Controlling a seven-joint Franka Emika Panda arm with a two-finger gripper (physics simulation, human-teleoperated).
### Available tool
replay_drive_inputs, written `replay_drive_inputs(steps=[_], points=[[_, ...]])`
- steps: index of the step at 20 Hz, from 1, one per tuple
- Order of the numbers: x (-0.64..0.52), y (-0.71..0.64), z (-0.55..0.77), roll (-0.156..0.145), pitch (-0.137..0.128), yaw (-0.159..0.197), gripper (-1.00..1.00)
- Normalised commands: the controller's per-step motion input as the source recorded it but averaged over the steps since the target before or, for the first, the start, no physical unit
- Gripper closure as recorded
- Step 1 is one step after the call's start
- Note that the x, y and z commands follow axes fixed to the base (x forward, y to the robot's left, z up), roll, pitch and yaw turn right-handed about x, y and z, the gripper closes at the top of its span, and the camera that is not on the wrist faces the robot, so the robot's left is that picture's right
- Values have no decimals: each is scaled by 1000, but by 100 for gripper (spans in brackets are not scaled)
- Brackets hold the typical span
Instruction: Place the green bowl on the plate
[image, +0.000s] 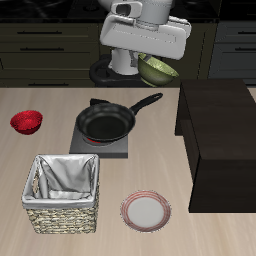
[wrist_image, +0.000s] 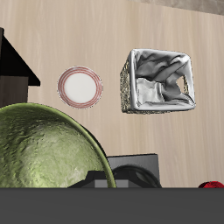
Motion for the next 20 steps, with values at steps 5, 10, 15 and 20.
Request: replay_drive_inputs(steps=[5,10,15,20], points=[[198,-123,141,14,-26,5,100],[166,-76,130,46,-24,-17,100],[120,71,175,49,-34,8,100],[36,121,158,63,-30,8,100]])
